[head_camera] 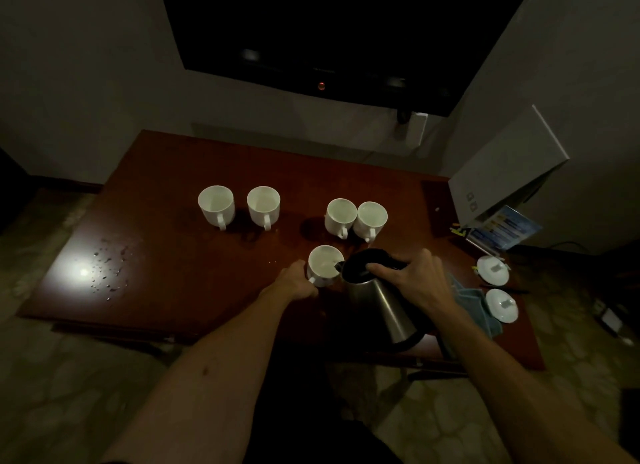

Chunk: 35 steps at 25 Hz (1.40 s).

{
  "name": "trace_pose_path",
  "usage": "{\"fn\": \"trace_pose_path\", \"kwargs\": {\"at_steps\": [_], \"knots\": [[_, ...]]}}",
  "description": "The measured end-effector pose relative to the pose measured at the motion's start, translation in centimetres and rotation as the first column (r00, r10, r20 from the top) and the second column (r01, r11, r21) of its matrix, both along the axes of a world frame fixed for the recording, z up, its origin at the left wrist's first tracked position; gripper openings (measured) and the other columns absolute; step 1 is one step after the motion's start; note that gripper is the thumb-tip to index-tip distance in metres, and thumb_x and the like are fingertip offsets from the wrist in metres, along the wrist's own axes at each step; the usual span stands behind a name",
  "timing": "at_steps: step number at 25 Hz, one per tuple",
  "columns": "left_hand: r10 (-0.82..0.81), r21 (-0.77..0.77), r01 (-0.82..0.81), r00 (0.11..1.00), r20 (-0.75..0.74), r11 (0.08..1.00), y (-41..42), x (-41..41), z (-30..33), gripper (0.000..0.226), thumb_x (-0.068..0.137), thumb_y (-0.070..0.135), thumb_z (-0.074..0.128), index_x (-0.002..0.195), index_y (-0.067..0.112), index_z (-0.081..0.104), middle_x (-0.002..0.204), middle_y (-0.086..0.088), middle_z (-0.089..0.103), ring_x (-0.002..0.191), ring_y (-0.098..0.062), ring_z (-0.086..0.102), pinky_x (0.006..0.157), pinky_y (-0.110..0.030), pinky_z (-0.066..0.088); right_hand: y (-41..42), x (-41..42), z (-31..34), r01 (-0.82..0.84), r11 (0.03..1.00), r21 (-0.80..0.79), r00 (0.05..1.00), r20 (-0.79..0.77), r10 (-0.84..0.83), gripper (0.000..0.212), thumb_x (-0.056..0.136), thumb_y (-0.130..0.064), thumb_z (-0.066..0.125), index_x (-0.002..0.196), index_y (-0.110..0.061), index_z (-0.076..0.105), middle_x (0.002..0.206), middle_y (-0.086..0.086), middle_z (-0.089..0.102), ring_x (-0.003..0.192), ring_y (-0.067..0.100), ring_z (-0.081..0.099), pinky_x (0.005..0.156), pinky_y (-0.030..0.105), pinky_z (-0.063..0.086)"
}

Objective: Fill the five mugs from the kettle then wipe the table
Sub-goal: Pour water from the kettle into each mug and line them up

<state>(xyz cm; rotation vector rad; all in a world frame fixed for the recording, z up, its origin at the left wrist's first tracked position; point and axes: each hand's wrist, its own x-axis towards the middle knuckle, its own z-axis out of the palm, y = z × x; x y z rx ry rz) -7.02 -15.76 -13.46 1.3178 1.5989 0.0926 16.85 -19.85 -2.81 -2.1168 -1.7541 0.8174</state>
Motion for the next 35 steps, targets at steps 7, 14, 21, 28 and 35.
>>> {"fn": "trace_pose_path", "kwargs": {"at_steps": [7, 14, 21, 28, 35], "knots": [[0.027, 0.051, -0.026, 0.999, -0.019, 0.998, 0.4, -0.8, 0.5, 0.100, 0.070, 0.028, 0.085, 0.152, 0.025, 0.028, 0.149, -0.008, 0.044, 0.136, -0.033, 0.043, 0.107, -0.053, 0.043, 1.0, 0.2, 0.2, -0.058, 0.998, -0.016, 0.997, 0.055, 0.059, 0.047, 0.083, -0.058, 0.074, 0.106, -0.018, 0.077, 0.074, -0.003, 0.073, 0.061, 0.011, 0.071, 0.062, 0.036, 0.063], [-0.068, 0.078, 0.074, 0.995, -0.074, 0.994, 1.2, -1.6, 0.8, 0.102, 0.071, 0.040, 0.084, 0.153, 0.025, 0.025, 0.154, -0.007, 0.038, 0.141, -0.032, 0.037, 0.110, -0.054, 0.040, 1.3, -0.2, 0.4, -0.078, 0.996, -0.035, 0.996, 0.047, 0.080, 0.052, 0.083, -0.061, 0.071, 0.117, -0.021, 0.075, 0.083, -0.003, 0.076, 0.066, 0.009, 0.072, 0.066, 0.035, 0.064], [-0.083, 0.076, 0.087, 0.995, -0.045, 0.993, 1.5, -1.1, 1.2, 0.090, 0.069, 0.032, 0.085, 0.145, 0.025, 0.037, 0.146, -0.006, 0.047, 0.132, -0.030, 0.047, 0.106, -0.052, 0.044, 1.8, -0.2, 1.2, -0.022, 0.998, -0.059, 0.998, 0.063, 0.026, 0.033, 0.083, -0.057, 0.076, 0.087, -0.025, 0.072, 0.068, -0.005, 0.068, 0.058, 0.010, 0.067, 0.055, 0.028, 0.055], [-0.060, 0.108, 0.058, 0.998, 0.012, 0.992, 2.0, -0.1, 1.2, 0.095, 0.052, 0.049, 0.084, 0.136, 0.028, 0.043, 0.131, -0.002, 0.055, 0.115, -0.027, 0.059, 0.094, -0.049, 0.053, 2.7, 0.2, 1.0, -0.071, 0.995, -0.065, 0.997, 0.036, 0.073, 0.048, 0.083, -0.059, 0.074, 0.110, -0.020, 0.077, 0.077, -0.005, 0.074, 0.062, 0.009, 0.070, 0.057, 0.025, 0.056], [-0.061, 0.085, 0.065, 0.997, -0.047, 0.994, 2.4, -0.6, 1.7, 0.098, 0.069, 0.029, 0.086, 0.149, 0.020, 0.032, 0.149, -0.010, 0.042, 0.135, -0.033, 0.043, 0.106, -0.053, 0.042, 2.9, 0.4, 0.7, -0.111, 0.990, -0.088, 0.993, 0.034, 0.114, 0.047, 0.085, -0.055, 0.073, 0.114, -0.018, 0.075, 0.083, -0.003, 0.074, 0.065, 0.009, 0.071, 0.059, 0.023, 0.056]]}}
